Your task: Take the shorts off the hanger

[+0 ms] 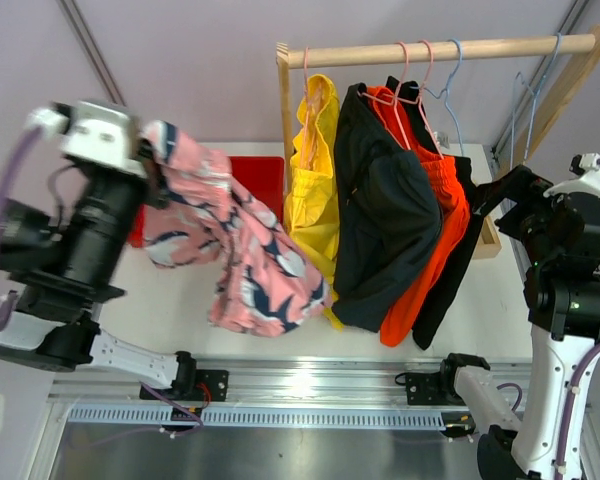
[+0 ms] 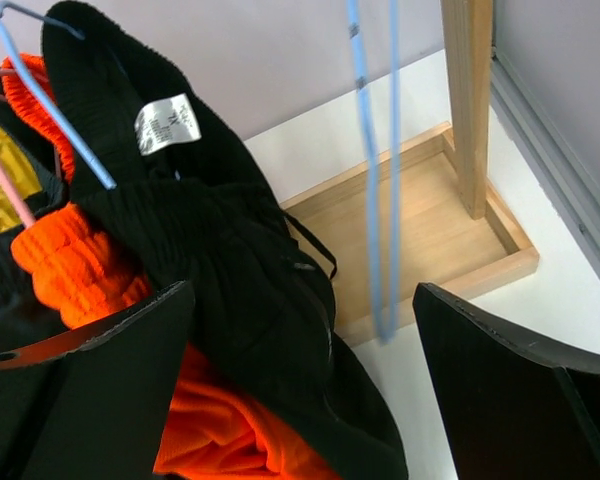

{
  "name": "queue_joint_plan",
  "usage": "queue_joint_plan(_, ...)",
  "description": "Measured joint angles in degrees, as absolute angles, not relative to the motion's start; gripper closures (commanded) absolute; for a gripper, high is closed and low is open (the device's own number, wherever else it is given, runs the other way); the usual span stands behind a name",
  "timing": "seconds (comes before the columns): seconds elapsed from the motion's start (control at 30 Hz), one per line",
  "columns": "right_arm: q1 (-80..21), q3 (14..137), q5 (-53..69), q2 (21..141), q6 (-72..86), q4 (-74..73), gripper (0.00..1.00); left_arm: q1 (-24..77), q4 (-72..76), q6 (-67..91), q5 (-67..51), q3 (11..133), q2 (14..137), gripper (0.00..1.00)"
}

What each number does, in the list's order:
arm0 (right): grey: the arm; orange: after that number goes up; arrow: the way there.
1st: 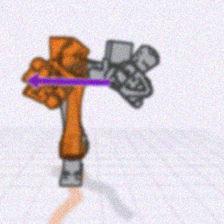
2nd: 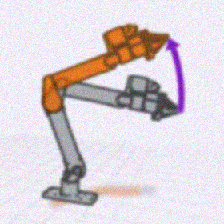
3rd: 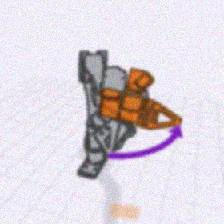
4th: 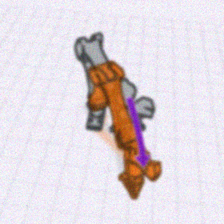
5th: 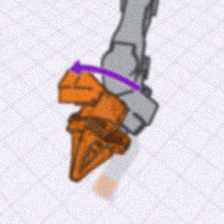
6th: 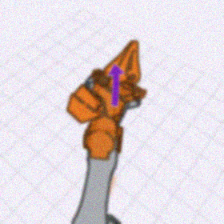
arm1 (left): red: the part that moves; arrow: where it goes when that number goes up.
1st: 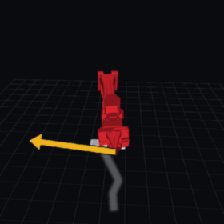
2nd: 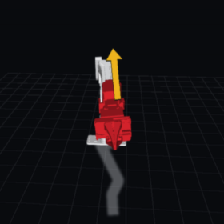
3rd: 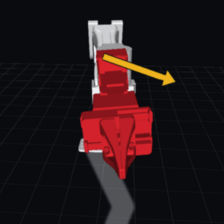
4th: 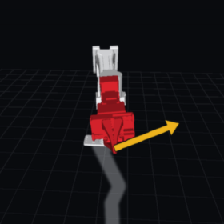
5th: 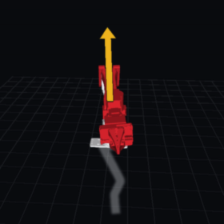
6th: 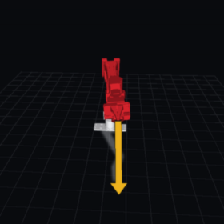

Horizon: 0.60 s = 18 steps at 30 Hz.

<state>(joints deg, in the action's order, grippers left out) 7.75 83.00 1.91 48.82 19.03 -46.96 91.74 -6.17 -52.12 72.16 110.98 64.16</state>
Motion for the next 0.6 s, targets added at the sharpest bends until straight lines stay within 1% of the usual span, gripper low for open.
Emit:
queue_joint_plan(0.07,7.75,82.24,2.63,48.05,19.22,-46.94,0.01,91.11,0.43,-58.5,73.21,111.28,62.39,1.0)
queue_joint_plan(0.13,7.75,81.52,3.46,47.66,19.42,-46.89,0.01,91.02,3.84,-62.17,73.97,111.53,60.71,1.0)
queue_joint_plan(0.27,7.75,80.25,5.32,47.57,19.88,-46.83,0.01,89.25,3.64,-63.31,75.07,109.38,57.54,1.0)
queue_joint_plan(0.33,7.75,79.64,6.07,47.46,19.94,-46.81,0.01,85.93,-0.38,-61.28,74.85,107.26,57.36,1.0)
queue_joint_plan(0.4,7.75,79.31,6.61,47.13,19.94,-46.76,0.01,82.3,-9.26,-56.36,73.54,105.86,58.7,1.0)
queue_joint_plan(0.47,7.75,78.91,7.01,46.7,19.88,-46.68,0.01,77.3,-18.52,-50.28,69.84,104.73,61.73,1.0)
queue_joint_plan(0.6,7.75,77.73,7.51,45.84,19.86,-46.54,0.01,59.9,-29.12,-40.99,61.14,101.08,69.41,1.0)
